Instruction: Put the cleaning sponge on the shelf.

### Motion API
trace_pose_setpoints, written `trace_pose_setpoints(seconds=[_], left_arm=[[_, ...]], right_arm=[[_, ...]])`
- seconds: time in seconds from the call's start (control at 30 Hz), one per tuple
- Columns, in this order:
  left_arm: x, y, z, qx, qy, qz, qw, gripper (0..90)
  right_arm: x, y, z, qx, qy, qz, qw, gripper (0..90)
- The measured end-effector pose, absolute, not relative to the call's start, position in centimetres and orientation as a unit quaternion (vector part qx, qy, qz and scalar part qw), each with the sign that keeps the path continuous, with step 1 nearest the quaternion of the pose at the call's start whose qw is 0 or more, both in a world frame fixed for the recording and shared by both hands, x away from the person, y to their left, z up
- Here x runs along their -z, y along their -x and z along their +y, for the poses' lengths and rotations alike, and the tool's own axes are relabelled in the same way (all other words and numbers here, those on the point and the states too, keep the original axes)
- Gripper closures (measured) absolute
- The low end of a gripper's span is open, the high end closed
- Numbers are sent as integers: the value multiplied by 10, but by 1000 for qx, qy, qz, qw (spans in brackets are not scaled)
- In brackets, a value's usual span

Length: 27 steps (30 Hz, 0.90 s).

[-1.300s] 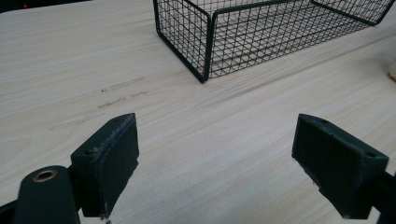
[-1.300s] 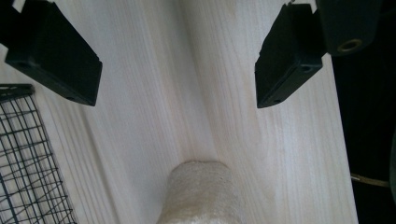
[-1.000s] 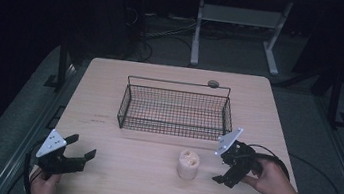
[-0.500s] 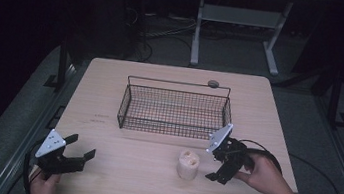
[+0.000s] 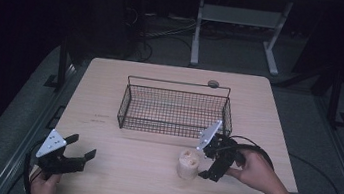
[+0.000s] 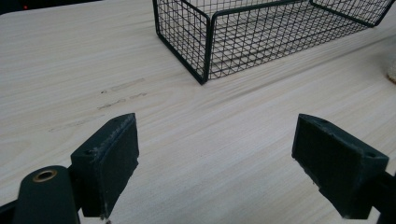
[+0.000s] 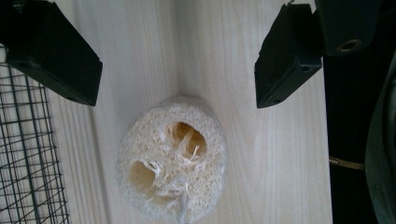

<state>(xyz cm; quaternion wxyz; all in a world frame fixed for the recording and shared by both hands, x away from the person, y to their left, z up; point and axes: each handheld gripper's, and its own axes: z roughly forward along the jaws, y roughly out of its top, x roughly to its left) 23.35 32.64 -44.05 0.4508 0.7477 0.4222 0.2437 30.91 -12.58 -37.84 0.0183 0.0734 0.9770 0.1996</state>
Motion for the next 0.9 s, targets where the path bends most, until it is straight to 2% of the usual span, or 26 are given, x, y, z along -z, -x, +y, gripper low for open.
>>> trace_pose_setpoints(seconds=[0.9], left_arm=[[440,-233,325,-244,-749,420,451,139]], right_arm=[[382,-320,-95,-178,-46,983,-4,148]])
